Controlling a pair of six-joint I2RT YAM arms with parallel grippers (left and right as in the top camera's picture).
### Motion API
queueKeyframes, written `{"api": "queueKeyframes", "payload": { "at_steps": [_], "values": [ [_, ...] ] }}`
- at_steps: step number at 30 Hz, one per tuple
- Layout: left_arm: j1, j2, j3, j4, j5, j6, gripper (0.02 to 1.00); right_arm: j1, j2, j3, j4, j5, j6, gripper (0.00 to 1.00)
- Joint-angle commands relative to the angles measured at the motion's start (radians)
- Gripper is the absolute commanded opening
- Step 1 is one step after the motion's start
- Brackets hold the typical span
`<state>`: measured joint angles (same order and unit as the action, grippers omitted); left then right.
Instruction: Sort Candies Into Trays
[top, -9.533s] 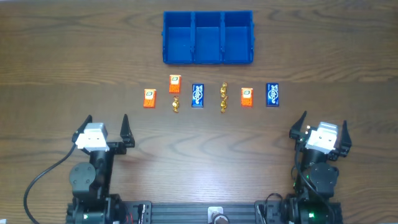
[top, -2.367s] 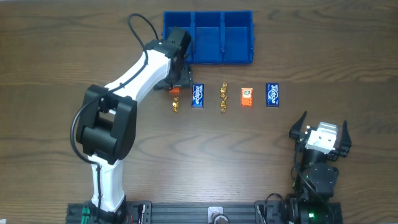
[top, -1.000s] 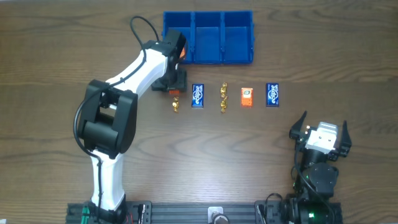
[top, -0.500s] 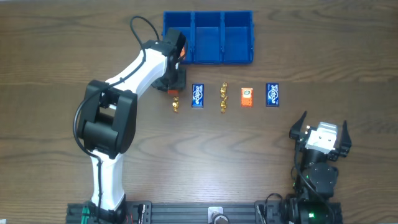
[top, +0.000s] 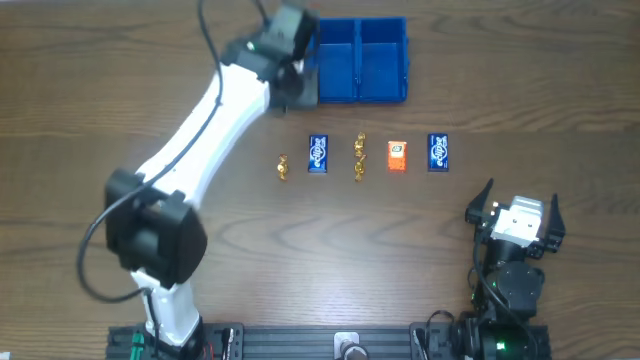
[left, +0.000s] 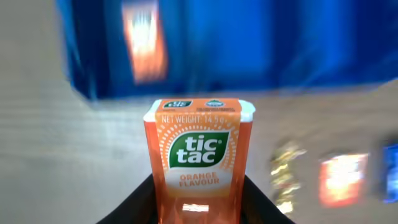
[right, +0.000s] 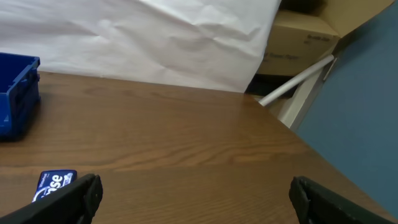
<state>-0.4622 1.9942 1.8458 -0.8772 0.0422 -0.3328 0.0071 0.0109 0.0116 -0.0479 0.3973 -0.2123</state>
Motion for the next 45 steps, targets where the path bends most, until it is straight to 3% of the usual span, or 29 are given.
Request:
{"api": "queueKeyframes", "payload": {
  "at_steps": [1, 9, 16, 34, 37, 39, 41, 45],
  "values": [
    [0.005, 0.017, 0.268, -0.092, -0.102, -0.015, 0.275, 0.003, -0.007, -0.003, -0.005, 0.010, -0.005, 0.998],
    [0.023, 0.227, 0.554, -0.153, -0.145, -0.008, 0.312, 0.003, -0.007, -0.003, -0.005, 0.010, -0.005, 0.998],
    [0.058, 0.331, 0.565, -0.123, -0.188, -0.015, 0.301, 0.003, -0.007, -0.003, -0.005, 0.010, -0.005, 0.998],
    [0.090, 0.411, 0.565, -0.117, -0.183, -0.011, 0.343, 0.003, -0.007, -0.003, -0.005, 0.010, -0.005, 0.998],
    [0.090, 0.411, 0.565, -0.122, -0.185, -0.011, 0.454, 0.003, -0.007, -0.003, -0.005, 0.010, -0.005, 0.998],
    [0.090, 0.411, 0.565, -0.128, -0.187, -0.011, 0.660, 0.003, -0.007, -0.003, -0.005, 0.010, -0.005, 0.996],
    [0.090, 0.411, 0.565, -0.137, -0.196, -0.012, 0.783, 0.003, -0.007, -0.003, -0.005, 0.010, -0.005, 0.998],
    [0.089, 0.404, 0.565, -0.151, -0.203, -0.013, 0.820, 0.003, -0.007, -0.003, -0.005, 0.010, -0.006, 0.998]
  ]
}}
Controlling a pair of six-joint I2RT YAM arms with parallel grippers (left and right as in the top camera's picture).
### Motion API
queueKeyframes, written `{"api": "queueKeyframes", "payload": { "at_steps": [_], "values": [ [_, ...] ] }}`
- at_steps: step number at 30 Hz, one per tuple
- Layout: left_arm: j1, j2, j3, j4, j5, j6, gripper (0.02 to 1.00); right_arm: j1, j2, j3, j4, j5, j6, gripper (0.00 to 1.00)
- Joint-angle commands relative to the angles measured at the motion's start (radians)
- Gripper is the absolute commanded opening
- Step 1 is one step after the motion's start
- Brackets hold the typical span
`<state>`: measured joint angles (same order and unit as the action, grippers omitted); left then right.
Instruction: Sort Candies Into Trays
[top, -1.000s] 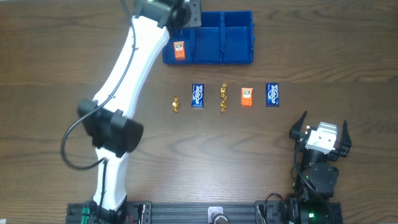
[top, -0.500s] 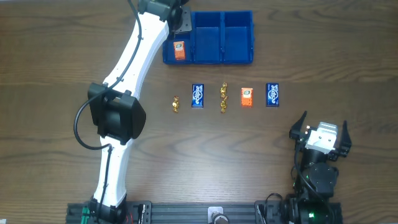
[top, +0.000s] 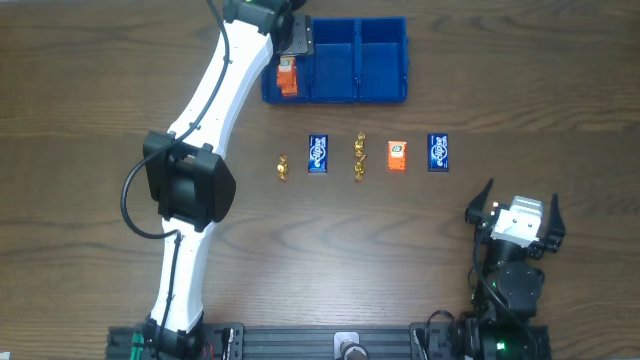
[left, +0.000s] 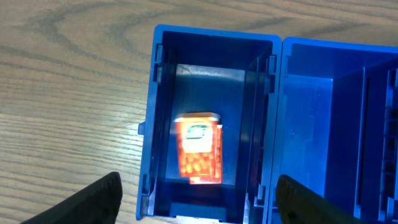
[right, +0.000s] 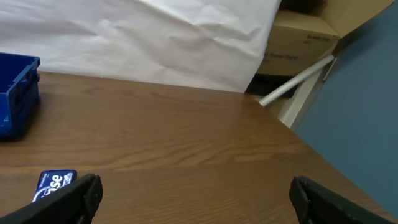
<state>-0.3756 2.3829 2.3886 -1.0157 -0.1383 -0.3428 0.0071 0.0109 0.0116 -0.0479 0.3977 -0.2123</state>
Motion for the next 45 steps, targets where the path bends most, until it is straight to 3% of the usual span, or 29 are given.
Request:
{"api": "queueKeyframes", "payload": {
  "at_steps": [1, 7, 13, 21, 25, 31, 45],
  "values": [
    [0.000, 0.010, 0.023, -0.014, -0.022, -0.006, 0.820, 0.003, -0.007, -0.003, -0.005, 0.009, -0.005, 0.998],
    [-0.086, -0.042, 0.088, -0.036, -0.062, -0.039, 0.803, 0.003, -0.007, -0.003, -0.005, 0.009, -0.005, 0.998],
    [-0.292, -0.042, 0.211, -0.127, -0.111, -0.176, 0.787, 0.003, -0.007, -0.003, -0.005, 0.009, -0.005, 0.998],
    [-0.485, 0.028, 0.204, -0.253, -0.061, -0.404, 0.851, 0.003, -0.007, -0.003, -0.005, 0.009, -0.005, 0.998],
    [-0.510, 0.092, 0.204, -0.252, 0.004, -0.439, 0.998, 0.003, -0.007, -0.003, -0.005, 0.009, -0.005, 0.998],
    [-0.507, 0.184, 0.203, -0.259, 0.088, -0.443, 1.000, 0.003, -0.007, -0.003, -0.005, 0.009, -0.006, 0.998],
    [-0.476, 0.329, 0.201, -0.255, 0.148, -0.443, 0.982, 0.003, -0.007, -0.003, -0.005, 0.009, -0.005, 0.998]
  ]
}}
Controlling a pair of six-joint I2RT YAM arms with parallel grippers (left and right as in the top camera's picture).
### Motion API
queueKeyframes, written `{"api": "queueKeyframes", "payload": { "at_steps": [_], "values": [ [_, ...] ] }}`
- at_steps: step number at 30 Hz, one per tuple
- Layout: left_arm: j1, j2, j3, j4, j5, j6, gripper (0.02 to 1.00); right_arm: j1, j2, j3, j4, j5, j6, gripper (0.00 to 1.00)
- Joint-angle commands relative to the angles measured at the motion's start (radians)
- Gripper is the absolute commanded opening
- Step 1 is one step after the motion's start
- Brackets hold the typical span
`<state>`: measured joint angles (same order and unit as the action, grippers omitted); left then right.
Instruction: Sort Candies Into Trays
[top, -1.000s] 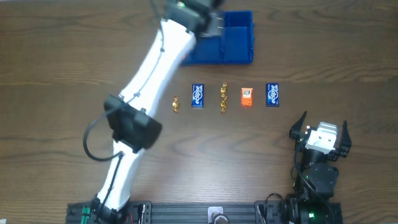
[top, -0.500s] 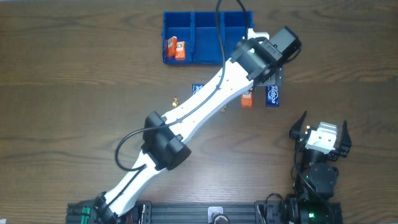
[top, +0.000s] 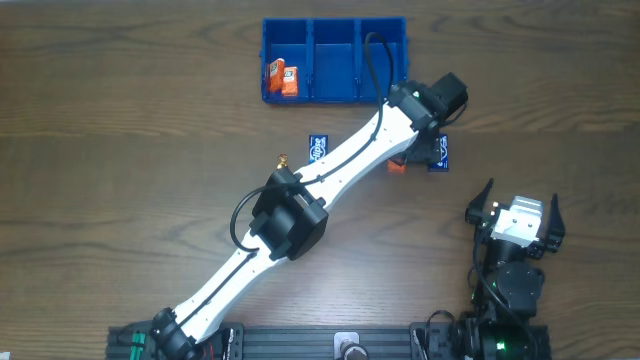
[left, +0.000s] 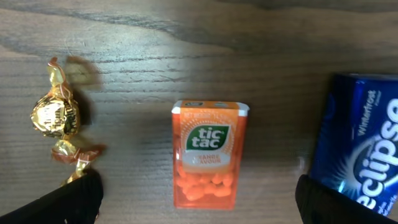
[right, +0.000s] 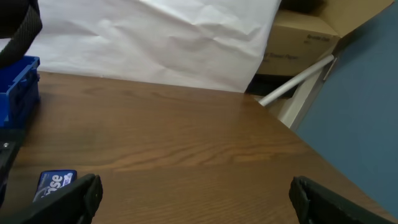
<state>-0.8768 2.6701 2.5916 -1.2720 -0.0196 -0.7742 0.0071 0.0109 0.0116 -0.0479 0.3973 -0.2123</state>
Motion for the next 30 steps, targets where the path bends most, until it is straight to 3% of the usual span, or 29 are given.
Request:
{"api": "queueKeyframes", "payload": {
  "at_steps": [1, 17, 24, 30],
  "values": [
    [0.026, 0.051, -0.003, 0.006, 0.036, -0.011, 0.982, 0.003, -0.007, -0.003, -0.005, 0.010, -0.005, 0.998],
    [0.023, 0.090, -0.003, 0.027, 0.040, -0.008, 0.893, 0.003, -0.007, -0.003, -0.005, 0.010, -0.005, 0.998],
    [0.019, 0.090, -0.003, 0.033, 0.040, -0.008, 0.595, 0.003, -0.007, -0.003, -0.005, 0.010, -0.005, 0.998],
    [0.019, 0.090, -0.003, 0.037, 0.040, -0.008, 0.489, 0.003, -0.007, -0.003, -0.005, 0.010, -0.005, 0.998]
  ]
}}
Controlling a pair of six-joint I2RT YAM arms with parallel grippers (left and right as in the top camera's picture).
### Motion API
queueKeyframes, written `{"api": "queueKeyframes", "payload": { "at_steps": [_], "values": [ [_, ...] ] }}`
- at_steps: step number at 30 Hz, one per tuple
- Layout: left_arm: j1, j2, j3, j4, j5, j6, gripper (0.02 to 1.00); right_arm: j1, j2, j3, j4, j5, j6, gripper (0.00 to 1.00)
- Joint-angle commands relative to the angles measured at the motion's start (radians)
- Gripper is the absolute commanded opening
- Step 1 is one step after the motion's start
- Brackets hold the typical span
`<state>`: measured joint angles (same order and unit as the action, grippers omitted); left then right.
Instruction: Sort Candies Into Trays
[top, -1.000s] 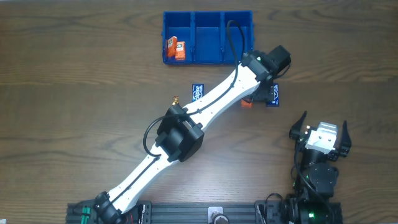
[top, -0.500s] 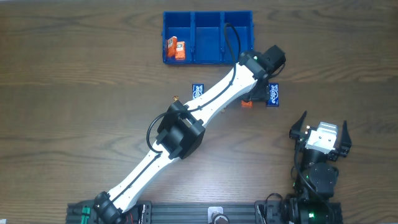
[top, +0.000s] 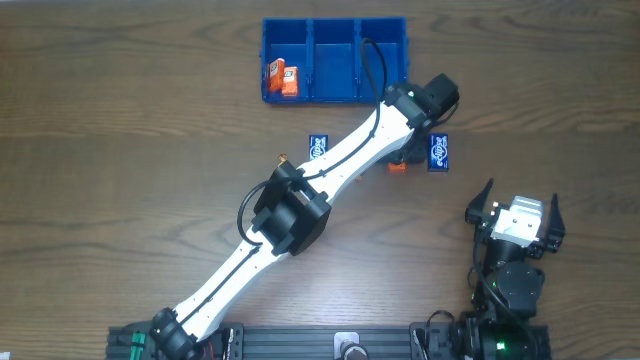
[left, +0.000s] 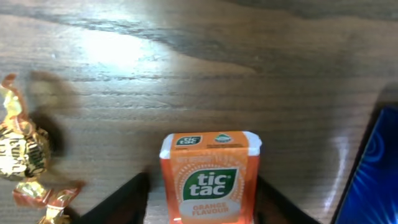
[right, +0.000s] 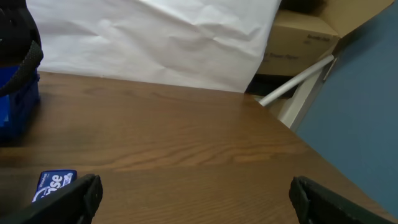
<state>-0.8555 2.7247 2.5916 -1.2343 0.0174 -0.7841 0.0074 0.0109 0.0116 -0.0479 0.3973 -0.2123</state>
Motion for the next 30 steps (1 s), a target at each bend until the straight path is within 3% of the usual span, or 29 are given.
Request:
{"api": "queueKeyframes", "payload": {
  "at_steps": [1, 9, 17, 25, 30],
  "values": [
    [-0.003, 0.036, -0.003, 0.002, 0.003, 0.003, 0.472, 0.003, -0.007, -0.003, -0.005, 0.010, -0.005, 0.998],
    [-0.005, 0.036, -0.003, 0.015, 0.010, 0.003, 0.369, 0.003, -0.007, -0.003, -0.005, 0.010, -0.005, 0.998],
    [-0.004, 0.002, -0.002, 0.035, 0.003, 0.008, 0.340, 0.003, -0.007, -0.003, -0.005, 0.010, -0.006, 0.998],
    [0.084, -0.260, -0.002, 0.041, -0.172, 0.137, 0.336, 0.003, -0.007, -0.003, -0.005, 0.010, -0.005, 0.998],
    [0.213, -0.395, -0.002, 0.046, -0.185, 0.235, 0.343, 0.003, -0.007, -0.003, -0.005, 0.010, -0.005, 0.998]
  ]
}}
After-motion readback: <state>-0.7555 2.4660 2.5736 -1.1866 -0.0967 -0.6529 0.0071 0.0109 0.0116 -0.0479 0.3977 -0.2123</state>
